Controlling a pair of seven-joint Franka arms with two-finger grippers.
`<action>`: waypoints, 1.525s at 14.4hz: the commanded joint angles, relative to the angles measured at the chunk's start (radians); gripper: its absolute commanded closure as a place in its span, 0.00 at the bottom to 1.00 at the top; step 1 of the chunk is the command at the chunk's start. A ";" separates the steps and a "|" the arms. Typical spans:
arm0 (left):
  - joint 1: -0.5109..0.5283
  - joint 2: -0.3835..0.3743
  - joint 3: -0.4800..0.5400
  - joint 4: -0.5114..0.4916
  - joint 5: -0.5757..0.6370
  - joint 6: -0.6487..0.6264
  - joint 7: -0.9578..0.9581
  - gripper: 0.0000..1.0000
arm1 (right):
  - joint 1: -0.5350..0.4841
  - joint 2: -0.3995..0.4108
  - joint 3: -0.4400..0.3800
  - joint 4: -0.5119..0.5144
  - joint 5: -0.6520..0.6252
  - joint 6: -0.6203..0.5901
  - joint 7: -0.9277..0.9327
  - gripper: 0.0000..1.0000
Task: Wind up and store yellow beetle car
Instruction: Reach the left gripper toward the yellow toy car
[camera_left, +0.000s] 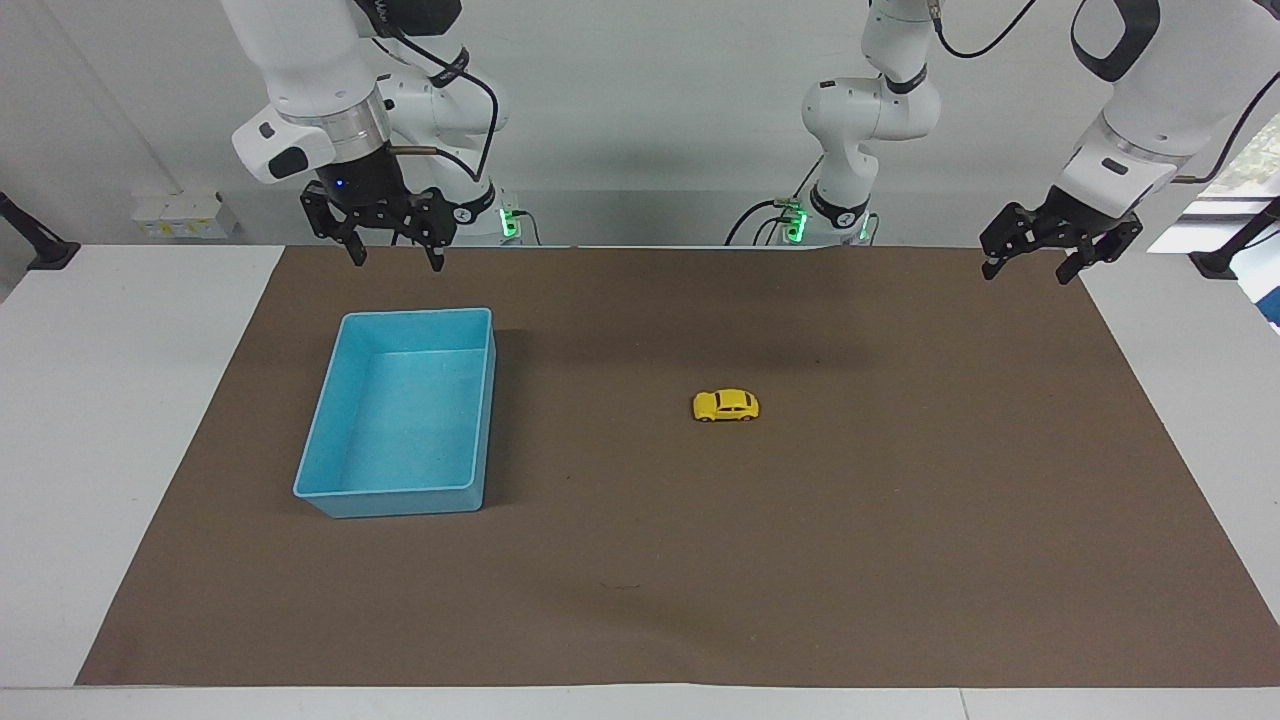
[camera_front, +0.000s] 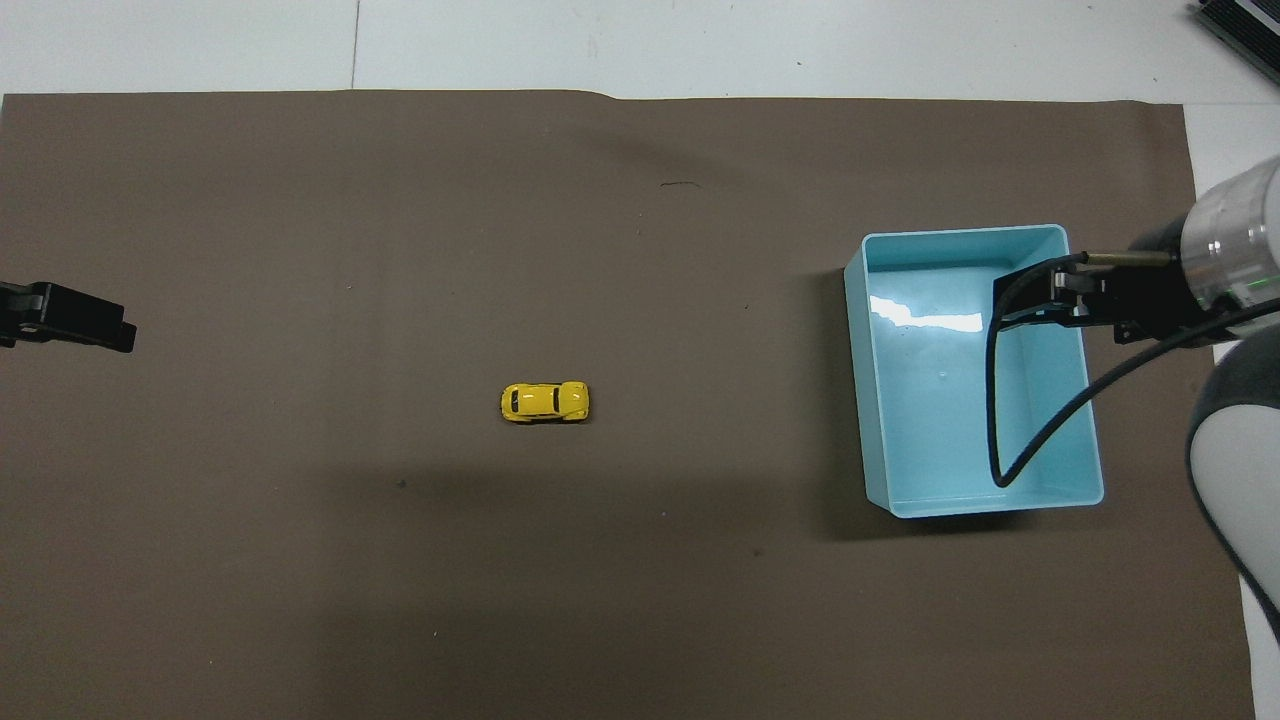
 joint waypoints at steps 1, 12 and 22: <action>-0.019 -0.017 0.012 -0.002 0.010 -0.027 -0.003 0.00 | -0.020 -0.014 0.002 -0.009 0.030 0.000 0.010 0.00; -0.026 -0.015 0.007 -0.004 0.008 0.013 0.361 0.00 | -0.020 -0.014 0.002 -0.009 0.030 0.001 0.010 0.00; -0.200 -0.011 -0.007 -0.056 0.013 0.056 0.945 0.00 | -0.023 -0.014 -0.015 -0.009 0.029 0.000 0.010 0.00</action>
